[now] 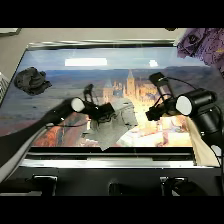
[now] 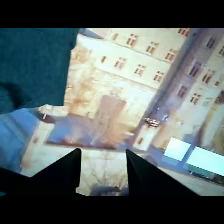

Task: Fold the clothes and pants, and hang the long-sleeved shirts on hangers.

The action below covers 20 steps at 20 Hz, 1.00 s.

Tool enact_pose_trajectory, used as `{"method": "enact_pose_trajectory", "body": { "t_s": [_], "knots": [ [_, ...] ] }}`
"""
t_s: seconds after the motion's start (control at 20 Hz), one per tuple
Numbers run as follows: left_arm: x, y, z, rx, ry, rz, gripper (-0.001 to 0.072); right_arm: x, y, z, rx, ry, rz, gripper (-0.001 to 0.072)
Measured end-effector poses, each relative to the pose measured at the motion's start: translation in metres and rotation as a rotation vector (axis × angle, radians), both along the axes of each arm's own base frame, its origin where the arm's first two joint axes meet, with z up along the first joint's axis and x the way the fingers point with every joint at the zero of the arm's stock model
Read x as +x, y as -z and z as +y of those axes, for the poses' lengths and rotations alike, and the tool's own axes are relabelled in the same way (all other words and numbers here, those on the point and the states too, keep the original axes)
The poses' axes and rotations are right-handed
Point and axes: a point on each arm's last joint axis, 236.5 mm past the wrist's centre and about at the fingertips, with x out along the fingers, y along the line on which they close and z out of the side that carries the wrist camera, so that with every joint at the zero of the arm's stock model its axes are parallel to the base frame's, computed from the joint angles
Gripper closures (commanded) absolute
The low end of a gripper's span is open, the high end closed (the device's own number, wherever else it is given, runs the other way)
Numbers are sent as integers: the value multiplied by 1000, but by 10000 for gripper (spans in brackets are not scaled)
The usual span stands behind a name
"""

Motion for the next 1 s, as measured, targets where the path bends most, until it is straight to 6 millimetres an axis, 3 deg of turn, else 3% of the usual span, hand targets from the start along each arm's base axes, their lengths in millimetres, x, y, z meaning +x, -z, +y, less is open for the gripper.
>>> {"method": "enact_pose_trajectory", "body": {
  "t_s": [0.15, 0.25, 0.45, 0.7, 0.75, 0.8, 0.85, 0.9, 1.0],
  "knots": [
    [19, -30, 67, 35, -9, -33, 36, 24, 7, -42, 107, 269, -17, 338],
    [26, -47, 113, 60, -26, -52, 36, 29, 36, -48, 270, 396, 81, 223],
    [24, -61, 181, 91, -65, -33, 36, 30, 94, -12, 581, 422, 321, 218],
    [19, -63, 219, 105, -100, 1, 36, 29, 139, 44, 736, 367, 473, 240],
    [17, -62, 225, 115, -102, 6, 37, 29, 146, 54, 746, 360, 487, 260],
    [16, -60, 230, 128, -102, 12, 43, 28, 152, 64, 753, 353, 501, 374],
    [14, -59, 234, 140, -101, 19, 122, 27, 157, 72, 756, 348, 511, 458],
    [9, -56, 239, 151, -96, 41, 129, 26, 160, 78, 757, 343, 521, 665],
    [-3, -45, 248, 163, -99, 89, 129, 24, 164, 87, 758, 335, 532, 674]
  ]
}}
